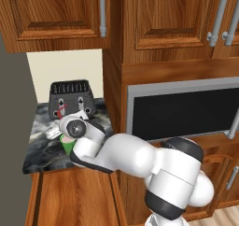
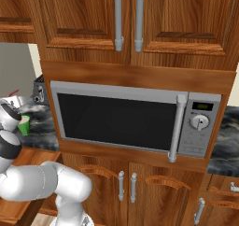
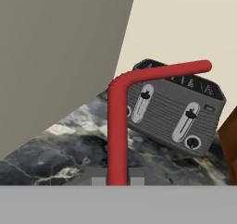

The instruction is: Pick up the straw from the left drawer and put it inside the smoothie cup.

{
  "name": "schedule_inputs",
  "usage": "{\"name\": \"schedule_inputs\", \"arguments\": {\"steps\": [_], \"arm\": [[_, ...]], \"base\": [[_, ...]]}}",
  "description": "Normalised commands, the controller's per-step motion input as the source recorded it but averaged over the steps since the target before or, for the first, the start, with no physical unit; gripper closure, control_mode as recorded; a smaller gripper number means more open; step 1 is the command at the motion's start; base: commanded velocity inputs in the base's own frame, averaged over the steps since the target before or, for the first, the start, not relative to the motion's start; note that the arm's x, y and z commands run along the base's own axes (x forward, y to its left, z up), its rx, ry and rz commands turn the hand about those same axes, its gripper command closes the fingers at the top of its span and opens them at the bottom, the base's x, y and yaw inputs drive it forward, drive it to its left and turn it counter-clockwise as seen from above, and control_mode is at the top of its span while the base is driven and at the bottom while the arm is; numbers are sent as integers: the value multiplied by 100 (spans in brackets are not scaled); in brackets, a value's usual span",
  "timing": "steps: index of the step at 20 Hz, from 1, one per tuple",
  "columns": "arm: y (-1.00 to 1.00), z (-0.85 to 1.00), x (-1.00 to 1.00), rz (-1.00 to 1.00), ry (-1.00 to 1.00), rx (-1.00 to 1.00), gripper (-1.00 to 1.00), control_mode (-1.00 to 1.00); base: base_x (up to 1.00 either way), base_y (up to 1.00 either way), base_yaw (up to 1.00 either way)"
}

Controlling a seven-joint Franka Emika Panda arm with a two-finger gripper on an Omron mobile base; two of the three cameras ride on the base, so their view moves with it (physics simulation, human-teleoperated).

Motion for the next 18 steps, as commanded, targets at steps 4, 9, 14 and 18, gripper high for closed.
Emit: {"name": "schedule_inputs", "arguments": {"steps": [4,9,14,18], "arm": [[0,-16,1,0,0,0,100,-100],[0,-22,0,0,0,0,100,-100],[0,-6,0,0,0,0,100,-100],[0,0,0,0,0,0,100,-100]], "base": [[0,0,0],[0,0,0],[0,0,0],[0,0,0]]}}
